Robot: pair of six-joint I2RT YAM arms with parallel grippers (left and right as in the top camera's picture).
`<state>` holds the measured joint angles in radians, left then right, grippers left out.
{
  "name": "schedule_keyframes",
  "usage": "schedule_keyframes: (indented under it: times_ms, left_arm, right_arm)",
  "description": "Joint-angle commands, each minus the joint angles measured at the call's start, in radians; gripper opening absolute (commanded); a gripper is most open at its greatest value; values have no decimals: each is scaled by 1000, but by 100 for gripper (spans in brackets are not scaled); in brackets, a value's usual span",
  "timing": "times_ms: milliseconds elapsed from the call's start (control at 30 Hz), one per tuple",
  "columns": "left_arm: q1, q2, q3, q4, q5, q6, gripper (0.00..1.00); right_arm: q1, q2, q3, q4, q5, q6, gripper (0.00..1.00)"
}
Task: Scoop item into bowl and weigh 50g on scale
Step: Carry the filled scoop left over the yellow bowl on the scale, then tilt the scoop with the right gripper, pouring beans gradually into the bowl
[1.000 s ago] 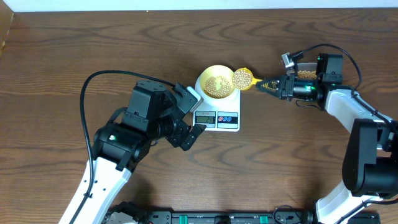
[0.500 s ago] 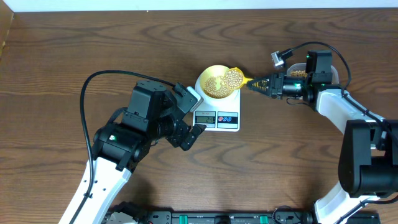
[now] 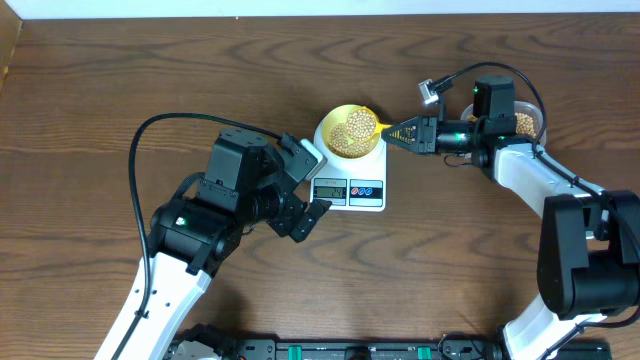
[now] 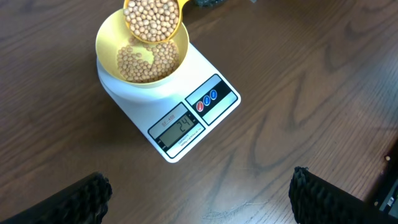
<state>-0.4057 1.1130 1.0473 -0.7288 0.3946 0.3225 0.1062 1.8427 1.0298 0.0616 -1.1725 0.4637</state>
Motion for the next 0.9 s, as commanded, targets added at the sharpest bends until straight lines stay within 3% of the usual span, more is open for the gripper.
schedule_keyframes:
  times_ms: [0,533,867]
  left_arm:
    - [6,5,1,1,13,17,94]
    - [6,5,1,1,13,17,94]
    - [6,5,1,1,13,17,94]
  right_arm:
    - [13,9,-5,6,27,-36,1]
    - [13,9,-5,6,31,-235,1]
    - [22,9,-5,7,83,-257,1]
